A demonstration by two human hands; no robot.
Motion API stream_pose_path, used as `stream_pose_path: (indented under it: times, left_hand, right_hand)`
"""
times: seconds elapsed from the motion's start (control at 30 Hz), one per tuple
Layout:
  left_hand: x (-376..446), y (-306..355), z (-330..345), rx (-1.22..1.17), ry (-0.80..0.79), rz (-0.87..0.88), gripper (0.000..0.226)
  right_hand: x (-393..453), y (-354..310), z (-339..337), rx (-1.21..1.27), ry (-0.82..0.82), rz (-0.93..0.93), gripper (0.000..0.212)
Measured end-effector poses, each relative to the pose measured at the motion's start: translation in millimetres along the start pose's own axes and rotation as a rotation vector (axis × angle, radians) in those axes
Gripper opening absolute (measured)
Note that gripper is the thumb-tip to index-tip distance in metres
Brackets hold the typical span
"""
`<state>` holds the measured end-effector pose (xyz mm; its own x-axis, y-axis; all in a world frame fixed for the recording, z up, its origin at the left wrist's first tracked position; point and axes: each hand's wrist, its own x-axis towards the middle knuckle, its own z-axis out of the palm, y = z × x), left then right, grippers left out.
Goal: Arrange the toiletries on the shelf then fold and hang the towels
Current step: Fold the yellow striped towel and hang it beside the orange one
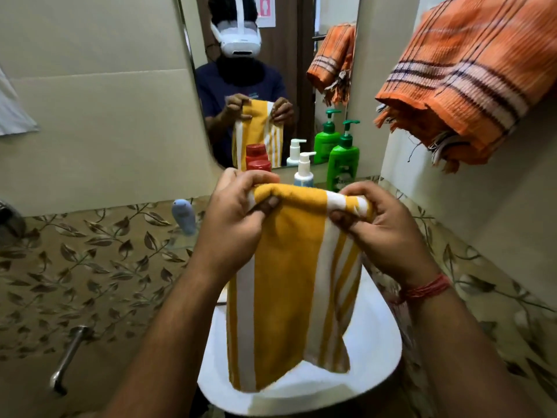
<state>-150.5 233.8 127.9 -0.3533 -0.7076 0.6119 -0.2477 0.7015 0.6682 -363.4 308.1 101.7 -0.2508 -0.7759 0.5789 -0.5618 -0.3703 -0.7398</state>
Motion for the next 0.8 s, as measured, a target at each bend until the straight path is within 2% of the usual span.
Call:
stream_pose_path:
  times: [0.13,0.27,0.47,0.57,0.73,0.8]
  left_hand:
    - [7.7,-15.7,1.8,-0.158,0.012,-0.021,0.02]
    - [24.4,-22.5,22.3,-0.37,0.036,-0.085,0.01]
    - [69.9,22.5,64.2,-0.574,-0.02,0.041,0.013]
    - [100.8,63.7,86.8,-0.665,-0.034,0.145,0.015]
    - [152.1,156.7,125.6,-0.786,-0.034,0.278,0.009]
    - [174.9,192.6,143.0,-0.772,0.007,0.34,0.013]
  right_hand:
    - [-3.6,-14.6,-15.3,-0.028,0.154,-0.01,0.018]
    - [-7.7,-35.5,-26.4,-0.293,0.333,-0.049,0.016]
    - [-13.1,-92.1,-70.1,-0.571,0.574,-0.121,0.021]
    - [-11.8,-138.7,-106.3,-0.712,0.564,-0.131,0.029]
    - [3.8,-215.2,-181.9,-1.124,0.309,0.065,0.036]
    - [15.9,-234.4,-211.5,-1.241,0.303,0.076,0.037]
